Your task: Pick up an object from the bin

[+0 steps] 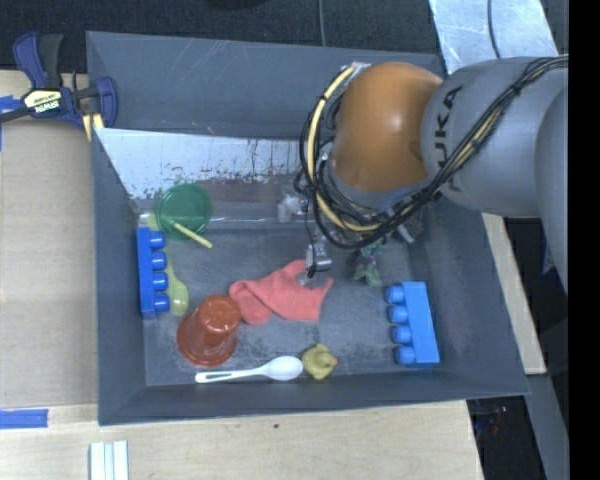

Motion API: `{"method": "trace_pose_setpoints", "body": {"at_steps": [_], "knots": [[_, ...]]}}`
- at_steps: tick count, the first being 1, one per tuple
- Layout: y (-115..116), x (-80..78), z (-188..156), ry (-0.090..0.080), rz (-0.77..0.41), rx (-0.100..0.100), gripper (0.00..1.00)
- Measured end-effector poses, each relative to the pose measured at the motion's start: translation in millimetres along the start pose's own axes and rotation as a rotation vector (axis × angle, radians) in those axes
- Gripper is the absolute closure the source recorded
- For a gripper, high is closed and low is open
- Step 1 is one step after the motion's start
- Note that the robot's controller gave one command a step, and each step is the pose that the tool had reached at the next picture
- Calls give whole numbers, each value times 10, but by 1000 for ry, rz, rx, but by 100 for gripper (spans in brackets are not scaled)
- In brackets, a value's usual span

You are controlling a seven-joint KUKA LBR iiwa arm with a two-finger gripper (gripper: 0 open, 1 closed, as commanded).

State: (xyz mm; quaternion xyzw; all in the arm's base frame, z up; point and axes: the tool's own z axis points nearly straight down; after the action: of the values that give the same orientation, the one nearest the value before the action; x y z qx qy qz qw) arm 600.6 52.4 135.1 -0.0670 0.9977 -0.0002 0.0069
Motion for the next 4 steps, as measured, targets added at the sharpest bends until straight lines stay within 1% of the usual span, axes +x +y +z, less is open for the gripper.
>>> {"method": "trace_pose_setpoints", "body": {"at_steps": [1,2,3,4], "knots": [[-45,31,283,0,-4,-2,0],[-193,74,636,-3,-194,-3,100],[-193,74,636,-3,-194,-3,100],[-219,60,635,-8,-319,-3,100]]}}
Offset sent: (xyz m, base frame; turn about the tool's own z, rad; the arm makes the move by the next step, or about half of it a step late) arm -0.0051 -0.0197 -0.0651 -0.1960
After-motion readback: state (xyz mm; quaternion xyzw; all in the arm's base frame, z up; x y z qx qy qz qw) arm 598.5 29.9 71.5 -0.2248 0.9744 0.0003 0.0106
